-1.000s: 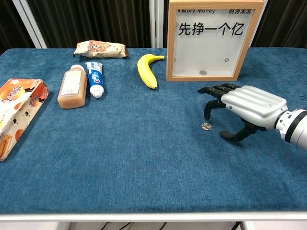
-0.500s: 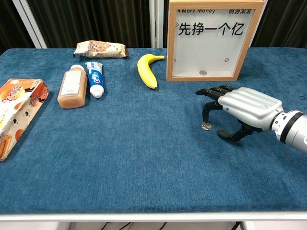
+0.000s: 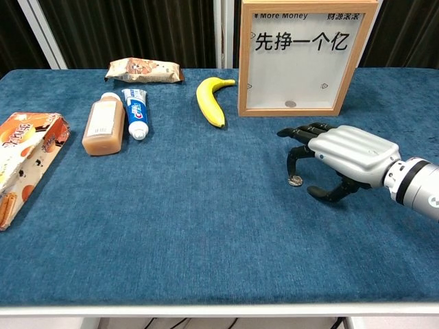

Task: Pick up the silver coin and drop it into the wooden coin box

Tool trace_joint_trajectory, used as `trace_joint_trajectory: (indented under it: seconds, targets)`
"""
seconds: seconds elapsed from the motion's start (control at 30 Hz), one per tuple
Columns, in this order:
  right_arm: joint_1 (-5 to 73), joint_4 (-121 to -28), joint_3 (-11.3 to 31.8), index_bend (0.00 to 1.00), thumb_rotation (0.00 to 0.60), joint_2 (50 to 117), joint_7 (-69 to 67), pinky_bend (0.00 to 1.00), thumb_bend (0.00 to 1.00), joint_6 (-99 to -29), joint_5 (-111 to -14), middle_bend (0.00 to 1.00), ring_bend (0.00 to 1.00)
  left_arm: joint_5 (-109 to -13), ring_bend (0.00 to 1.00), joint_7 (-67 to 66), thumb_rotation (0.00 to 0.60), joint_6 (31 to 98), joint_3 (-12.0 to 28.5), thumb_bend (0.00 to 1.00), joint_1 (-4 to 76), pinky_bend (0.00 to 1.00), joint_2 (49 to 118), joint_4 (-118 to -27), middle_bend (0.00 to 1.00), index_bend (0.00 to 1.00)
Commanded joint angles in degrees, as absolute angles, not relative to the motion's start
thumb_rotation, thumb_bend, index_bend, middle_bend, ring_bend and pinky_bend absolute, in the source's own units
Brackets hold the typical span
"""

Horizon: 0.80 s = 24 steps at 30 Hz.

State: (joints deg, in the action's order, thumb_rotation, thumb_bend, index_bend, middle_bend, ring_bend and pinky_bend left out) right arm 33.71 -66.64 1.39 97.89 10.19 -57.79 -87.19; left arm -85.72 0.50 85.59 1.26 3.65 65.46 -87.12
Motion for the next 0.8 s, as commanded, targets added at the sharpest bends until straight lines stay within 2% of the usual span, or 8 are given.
trace_joint_trajectory:
  seconds: [0.03, 0.23, 0.8]
  targets:
    - [33.7, -66.5, 1.3, 0.39, 0.6, 98.0, 10.3, 0.0, 0.35, -57.7, -87.1, 0.02, 0.0, -85.7, 0.0, 0.7, 0.6, 85.5, 1.3, 0.12, 3.6, 0.0, 65.5, -86.9, 0.0, 0.03]
    - [33.6, -65.8, 1.2, 0.4, 0.6, 98.6, 10.4, 0.0, 0.35, -58.2, -87.1, 0.02, 0.0, -85.7, 0.0, 1.2, 0.6, 85.6, 1.4, 0.12, 3.6, 0.0, 65.6, -86.5, 0.0, 0.03]
    - [33.8, -62.5, 1.8, 0.51, 0.6, 101.0, 10.1, 0.0, 0.36, -59.1, -86.7, 0.03, 0.0, -85.4, 0.0, 3.7, 0.6, 85.1, 1.7, 0.12, 3.8, 0.0, 66.1, -84.1, 0.0, 0.03]
